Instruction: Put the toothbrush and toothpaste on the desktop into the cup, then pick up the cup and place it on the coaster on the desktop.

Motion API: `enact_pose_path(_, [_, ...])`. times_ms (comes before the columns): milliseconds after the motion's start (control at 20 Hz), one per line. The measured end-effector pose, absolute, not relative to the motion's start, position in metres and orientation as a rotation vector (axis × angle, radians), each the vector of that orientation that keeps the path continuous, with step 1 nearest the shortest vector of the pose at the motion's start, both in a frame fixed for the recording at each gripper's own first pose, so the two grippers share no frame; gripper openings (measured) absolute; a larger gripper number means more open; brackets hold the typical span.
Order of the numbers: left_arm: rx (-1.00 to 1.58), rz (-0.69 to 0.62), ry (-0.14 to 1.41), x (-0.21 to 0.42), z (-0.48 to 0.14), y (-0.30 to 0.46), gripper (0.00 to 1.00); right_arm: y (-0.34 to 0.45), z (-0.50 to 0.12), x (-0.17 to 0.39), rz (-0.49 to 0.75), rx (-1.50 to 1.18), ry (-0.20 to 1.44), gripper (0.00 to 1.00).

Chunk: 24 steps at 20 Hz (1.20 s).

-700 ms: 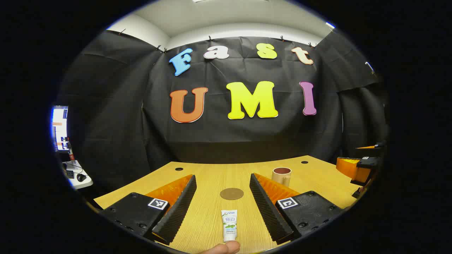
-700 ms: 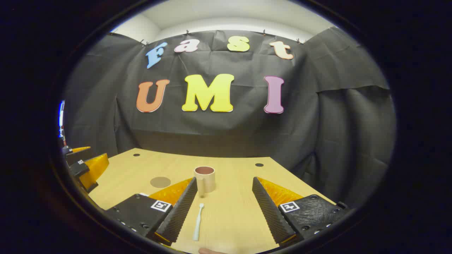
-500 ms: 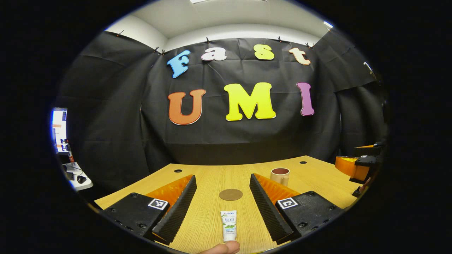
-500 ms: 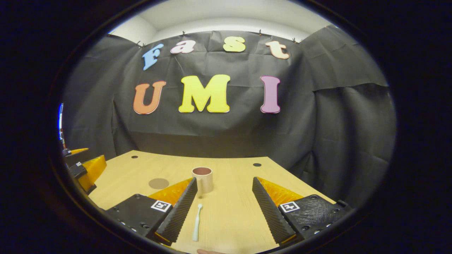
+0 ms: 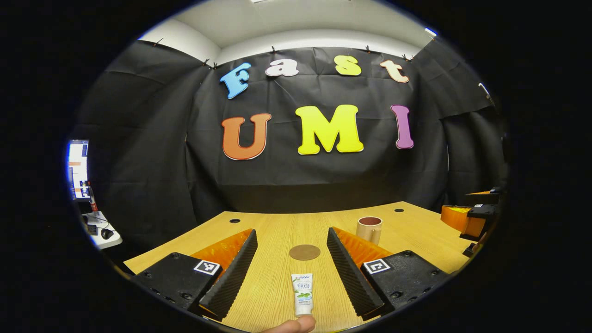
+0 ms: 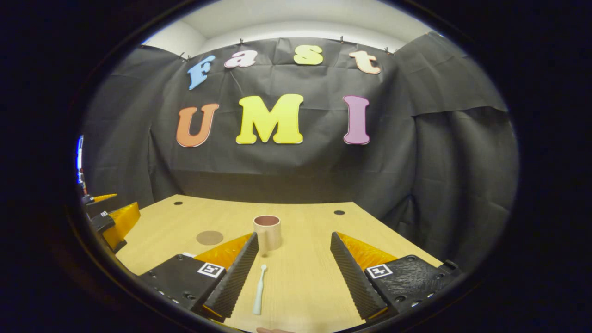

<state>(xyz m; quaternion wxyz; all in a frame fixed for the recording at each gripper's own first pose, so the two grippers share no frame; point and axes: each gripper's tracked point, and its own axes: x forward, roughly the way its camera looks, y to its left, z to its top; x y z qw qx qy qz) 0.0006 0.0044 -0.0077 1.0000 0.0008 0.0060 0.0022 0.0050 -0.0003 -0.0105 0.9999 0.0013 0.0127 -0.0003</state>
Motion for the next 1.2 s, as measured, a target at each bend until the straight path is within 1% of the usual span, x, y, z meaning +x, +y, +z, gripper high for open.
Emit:
enact_pose_path(250, [0.003, 0.006, 0.006, 0.002, -0.011, 0.006, 0.96, 0.003, -0.017, 0.01, -0.001, 0.0, 0.035, 0.95])
enact_pose_path(300, [0.0, 0.006, 0.009, 0.001, -0.013, 0.006, 0.96, 0.003, -0.022, 0.013, -0.003, -0.002, 0.044, 0.97])
enact_pose_path(400, [-0.007, 0.004, 0.021, 0.002, -0.018, 0.006, 0.96, 0.006, -0.037, 0.021, -0.002, -0.008, 0.072, 0.95])
enact_pose_path(750, [-0.035, -0.001, 0.029, 0.007, -0.033, 0.007, 0.96, 0.029, -0.106, 0.054, 0.026, -0.014, 0.224, 0.95])
enact_pose_path(1000, [-0.047, -0.02, 0.059, 0.017, -0.051, 0.003, 0.96, 0.063, -0.161, 0.081, 0.085, 0.007, 0.389, 0.94])
enact_pose_path(1050, [-0.049, -0.022, 0.066, 0.018, -0.056, 0.003, 0.96, 0.068, -0.17, 0.085, 0.094, 0.013, 0.419, 0.9])
enact_pose_path(1200, [-0.061, -0.014, 0.101, 0.027, -0.075, 0.006, 0.96, 0.078, -0.19, 0.094, 0.093, -0.007, 0.47, 0.84])
